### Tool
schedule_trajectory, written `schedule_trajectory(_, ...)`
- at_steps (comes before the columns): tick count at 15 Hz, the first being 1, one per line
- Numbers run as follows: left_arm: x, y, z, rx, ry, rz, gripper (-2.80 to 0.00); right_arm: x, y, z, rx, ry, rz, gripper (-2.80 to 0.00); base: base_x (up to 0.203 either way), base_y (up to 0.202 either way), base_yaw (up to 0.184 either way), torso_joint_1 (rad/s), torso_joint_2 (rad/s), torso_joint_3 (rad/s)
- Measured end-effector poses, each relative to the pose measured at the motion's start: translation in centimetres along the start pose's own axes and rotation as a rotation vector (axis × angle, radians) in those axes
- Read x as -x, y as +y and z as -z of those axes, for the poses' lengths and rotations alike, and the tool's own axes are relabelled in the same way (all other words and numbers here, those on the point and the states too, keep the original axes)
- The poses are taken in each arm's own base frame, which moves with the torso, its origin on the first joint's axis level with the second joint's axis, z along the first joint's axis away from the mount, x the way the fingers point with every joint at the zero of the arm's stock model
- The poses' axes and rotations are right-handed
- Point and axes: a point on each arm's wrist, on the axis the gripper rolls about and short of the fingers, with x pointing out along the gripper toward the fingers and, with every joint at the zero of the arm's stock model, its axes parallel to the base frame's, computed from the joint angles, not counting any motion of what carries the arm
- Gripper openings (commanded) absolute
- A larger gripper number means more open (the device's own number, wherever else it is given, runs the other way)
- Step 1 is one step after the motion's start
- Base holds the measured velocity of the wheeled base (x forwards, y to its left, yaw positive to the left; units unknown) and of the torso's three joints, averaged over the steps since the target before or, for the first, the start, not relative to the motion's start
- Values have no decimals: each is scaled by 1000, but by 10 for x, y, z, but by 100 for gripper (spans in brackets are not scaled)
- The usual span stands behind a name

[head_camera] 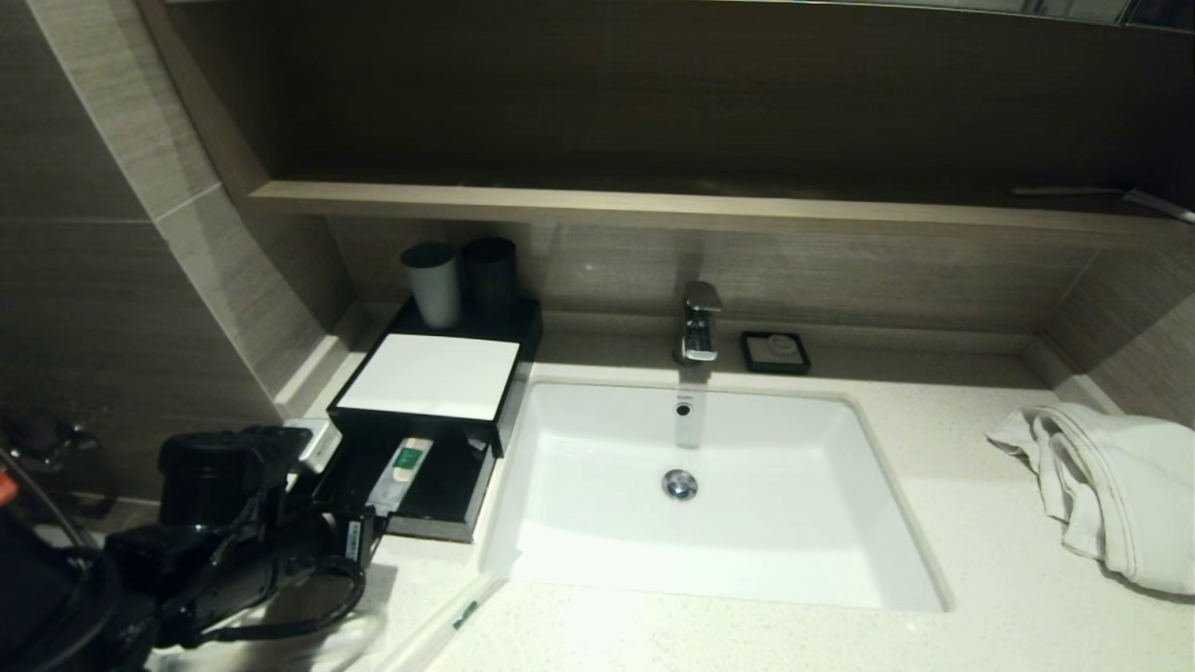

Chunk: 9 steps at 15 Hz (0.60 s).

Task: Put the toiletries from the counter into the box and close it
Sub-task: Open the drawer

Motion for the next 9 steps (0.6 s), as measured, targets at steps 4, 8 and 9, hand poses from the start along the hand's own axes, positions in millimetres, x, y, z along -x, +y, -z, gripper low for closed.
schedule_trajectory(4,5,0,-3,3,-20,1,-280,0,0,0,0,0,0,-280,0,0,0,0,0,0)
schedule_trajectory(8,16,0,-14,4,-82,0,-280,0,0,0,0,0,0,-280,0,0,0,0,0,0)
schedule_trajectory(9,20,1,-17,5,-95,-1,-280,0,0,0,0,0,0,-280,0,0,0,0,0,0)
